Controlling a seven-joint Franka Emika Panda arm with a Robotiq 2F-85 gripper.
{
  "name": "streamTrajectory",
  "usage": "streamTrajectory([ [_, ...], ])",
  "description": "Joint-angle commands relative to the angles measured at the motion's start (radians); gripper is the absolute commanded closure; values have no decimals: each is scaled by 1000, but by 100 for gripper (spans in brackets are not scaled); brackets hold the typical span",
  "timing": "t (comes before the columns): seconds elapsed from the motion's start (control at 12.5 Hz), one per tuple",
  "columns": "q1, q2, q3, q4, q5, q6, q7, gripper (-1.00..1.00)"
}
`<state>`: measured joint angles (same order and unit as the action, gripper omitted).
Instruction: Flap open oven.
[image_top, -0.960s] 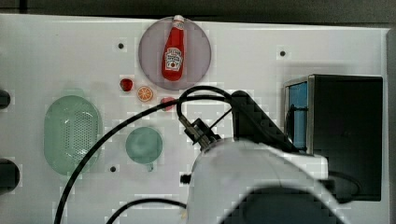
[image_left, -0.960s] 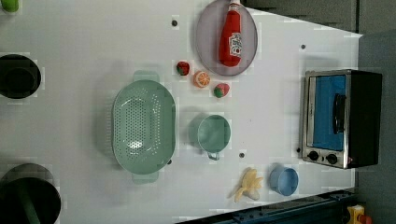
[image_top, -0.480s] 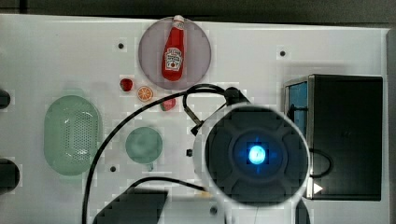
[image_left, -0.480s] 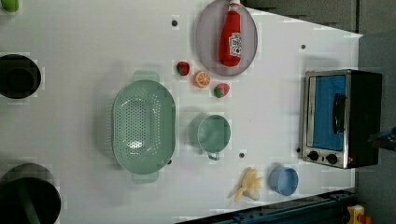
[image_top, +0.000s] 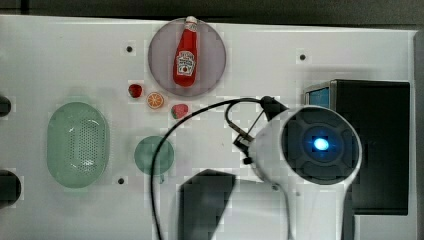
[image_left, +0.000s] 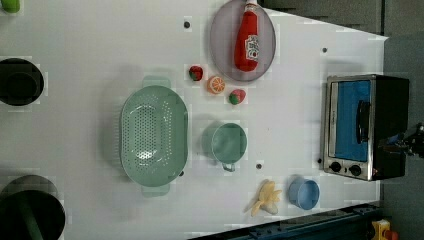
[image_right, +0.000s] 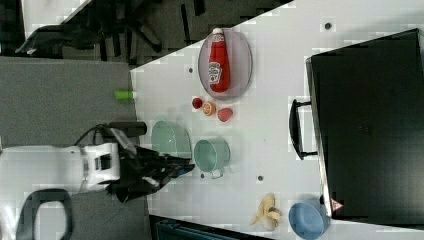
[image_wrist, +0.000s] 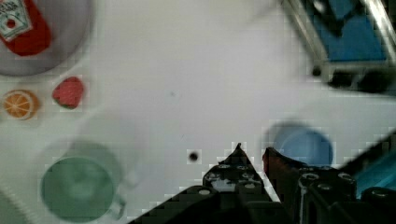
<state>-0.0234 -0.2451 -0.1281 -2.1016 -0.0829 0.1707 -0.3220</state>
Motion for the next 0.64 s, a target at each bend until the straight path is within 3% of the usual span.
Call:
streamTrajectory([
  [0.08, -25, 13, -71, -58, -36, 146, -302, 65],
  [0.64, -50, 141, -219, -117, -74, 455, -631, 65],
])
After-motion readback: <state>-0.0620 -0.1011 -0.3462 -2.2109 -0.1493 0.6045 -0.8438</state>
